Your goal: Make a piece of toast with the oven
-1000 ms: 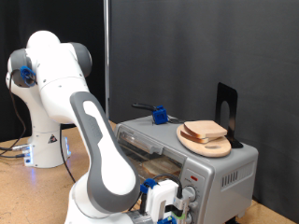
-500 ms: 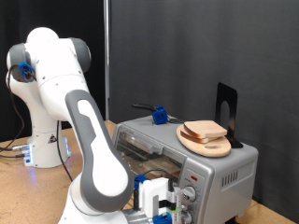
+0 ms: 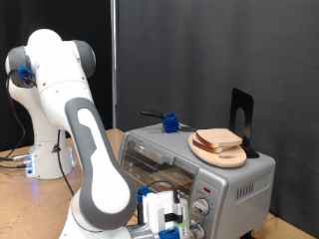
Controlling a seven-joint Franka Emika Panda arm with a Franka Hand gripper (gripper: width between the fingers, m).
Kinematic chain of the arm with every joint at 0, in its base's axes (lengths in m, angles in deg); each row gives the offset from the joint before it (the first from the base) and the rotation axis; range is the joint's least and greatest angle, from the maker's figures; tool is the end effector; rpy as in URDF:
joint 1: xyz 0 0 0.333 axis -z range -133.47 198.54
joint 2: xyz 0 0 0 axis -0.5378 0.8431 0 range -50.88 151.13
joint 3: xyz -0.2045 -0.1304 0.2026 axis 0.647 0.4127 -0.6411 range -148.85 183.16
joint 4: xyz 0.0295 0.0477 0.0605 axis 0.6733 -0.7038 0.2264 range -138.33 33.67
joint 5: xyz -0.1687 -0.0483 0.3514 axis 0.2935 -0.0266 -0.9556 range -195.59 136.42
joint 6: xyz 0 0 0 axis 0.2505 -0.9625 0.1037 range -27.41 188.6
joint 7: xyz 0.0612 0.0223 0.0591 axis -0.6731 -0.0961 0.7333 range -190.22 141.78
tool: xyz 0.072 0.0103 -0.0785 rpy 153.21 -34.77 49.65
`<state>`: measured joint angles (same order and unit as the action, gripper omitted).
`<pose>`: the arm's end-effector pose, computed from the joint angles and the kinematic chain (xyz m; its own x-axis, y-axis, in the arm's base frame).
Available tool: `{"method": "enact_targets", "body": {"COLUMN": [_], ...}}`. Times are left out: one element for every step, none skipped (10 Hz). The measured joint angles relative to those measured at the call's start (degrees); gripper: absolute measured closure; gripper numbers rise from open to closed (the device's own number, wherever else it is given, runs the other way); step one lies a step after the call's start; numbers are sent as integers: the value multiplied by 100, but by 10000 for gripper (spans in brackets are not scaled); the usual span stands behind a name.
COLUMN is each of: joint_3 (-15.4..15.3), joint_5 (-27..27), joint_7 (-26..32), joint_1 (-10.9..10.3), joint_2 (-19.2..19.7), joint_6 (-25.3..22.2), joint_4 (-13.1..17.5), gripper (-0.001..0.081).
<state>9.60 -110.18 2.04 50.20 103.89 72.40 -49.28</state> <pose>0.6735 -0.0416 0.1324 0.8890 -0.2299 -0.3961 -0.4120 -0.0240 -0.9108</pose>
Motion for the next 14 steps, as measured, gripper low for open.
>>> {"method": "enact_targets", "body": {"joint_3": [10,21,27,27,27,27,27,27,27,27,27,27,27,27], "joint_5": [99,239,375,428,432,431,429,425,415,400,387,383,379,368], "joint_7": [-282,-699,-1150,-1409,-1493,-1501,-1500,-1500,-1501,-1514,-1540,-1584,-1617,-1627], "joint_1": [-3,-13,-21,-25,-26,-26,-25,-24,-19,-7,20,57,93,123], "joint_2": [0,1,0,0,1,1,1,1,1,0,0,0,1,0], "joint_6": [-17,-67,-127,-135,-135,-135,-135,-135,-135,-150,-180,-197,-201,-201], "joint_4": [7,26,59,76,76,75,75,75,76,76,77,80,84,97], "gripper": [504,510,510,510,441,306,306,122,37,37,6,6,6,6]}}
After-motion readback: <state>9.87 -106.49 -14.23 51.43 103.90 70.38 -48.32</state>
